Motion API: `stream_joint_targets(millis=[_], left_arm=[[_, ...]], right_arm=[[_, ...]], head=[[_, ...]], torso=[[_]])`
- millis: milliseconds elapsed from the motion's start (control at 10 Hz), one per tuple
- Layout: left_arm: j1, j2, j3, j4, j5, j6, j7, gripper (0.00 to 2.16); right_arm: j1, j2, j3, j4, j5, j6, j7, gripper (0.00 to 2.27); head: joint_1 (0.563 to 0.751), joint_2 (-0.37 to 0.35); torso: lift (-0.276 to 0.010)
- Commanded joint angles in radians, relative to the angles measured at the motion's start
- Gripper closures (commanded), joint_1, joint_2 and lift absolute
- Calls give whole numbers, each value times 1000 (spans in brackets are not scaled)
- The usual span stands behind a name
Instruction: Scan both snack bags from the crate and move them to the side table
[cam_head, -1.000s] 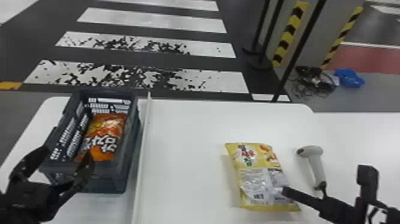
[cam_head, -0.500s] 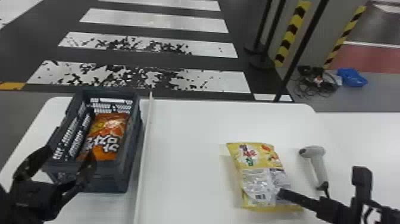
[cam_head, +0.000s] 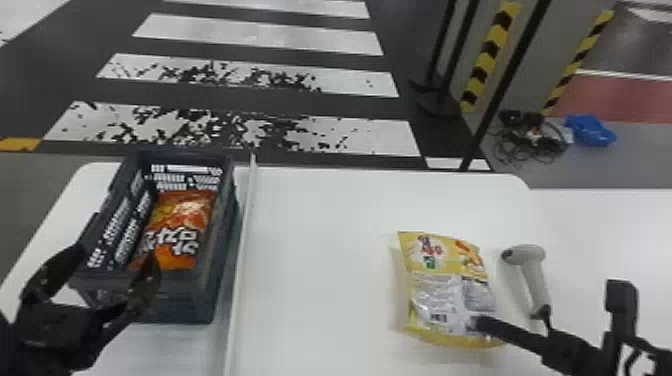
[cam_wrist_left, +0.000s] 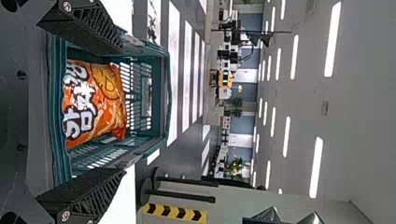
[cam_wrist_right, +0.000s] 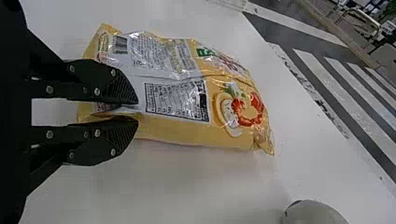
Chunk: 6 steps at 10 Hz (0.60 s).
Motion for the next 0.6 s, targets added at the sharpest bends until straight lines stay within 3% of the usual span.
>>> stream_joint_targets(millis=[0,500], left_arm=[[0,0,1,0,0,1,-1,100],[5,0,-1,-8,0,-2,-1,100]], right_arm=[[1,1,-47,-1,-80,6,10,2223],[-1,18,-211,-52,-243,-47,-27,2219]], head=[[695,-142],[695,-181]], torso=[[-99],[-99]])
